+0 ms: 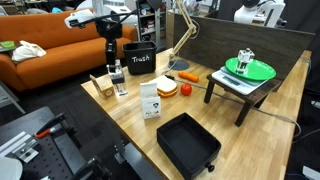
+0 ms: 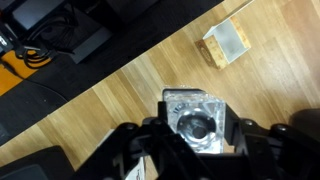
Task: Move the perfume bottle on the table next to the white box
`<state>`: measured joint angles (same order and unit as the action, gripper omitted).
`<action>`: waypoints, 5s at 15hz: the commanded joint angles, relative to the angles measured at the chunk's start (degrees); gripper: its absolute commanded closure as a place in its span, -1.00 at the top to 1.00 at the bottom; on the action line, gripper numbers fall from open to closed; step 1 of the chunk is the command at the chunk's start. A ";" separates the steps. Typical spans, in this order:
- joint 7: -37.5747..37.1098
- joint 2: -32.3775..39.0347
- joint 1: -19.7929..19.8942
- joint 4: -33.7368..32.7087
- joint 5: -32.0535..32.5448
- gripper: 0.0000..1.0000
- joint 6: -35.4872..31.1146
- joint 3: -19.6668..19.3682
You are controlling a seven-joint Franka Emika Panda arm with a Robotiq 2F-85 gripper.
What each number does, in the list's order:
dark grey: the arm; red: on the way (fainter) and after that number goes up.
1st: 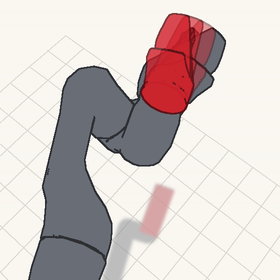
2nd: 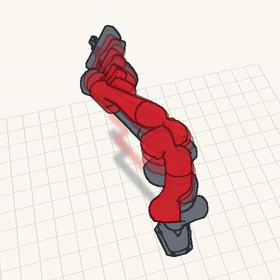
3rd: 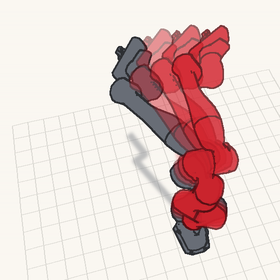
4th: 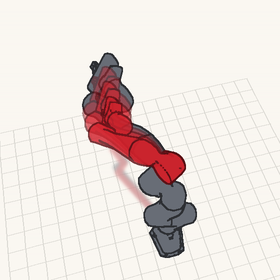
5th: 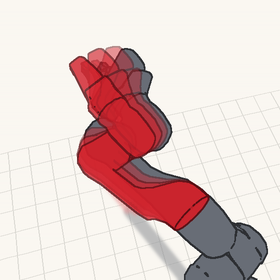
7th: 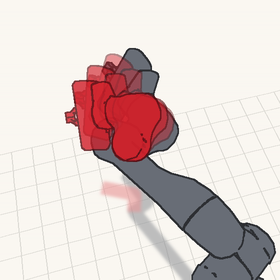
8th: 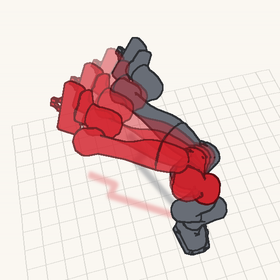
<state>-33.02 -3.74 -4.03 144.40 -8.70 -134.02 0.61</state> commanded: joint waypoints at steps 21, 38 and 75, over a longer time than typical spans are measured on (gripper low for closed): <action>-1.28 -6.23 8.25 -1.53 1.33 -0.47 -0.14 -2.24; -7.18 -9.20 11.85 -3.65 6.53 -0.47 -0.93 -3.10; 3.53 10.22 13.74 -17.98 -2.68 -0.47 -3.68 -8.89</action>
<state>-32.43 3.82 10.20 128.92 -8.77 -138.15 -7.83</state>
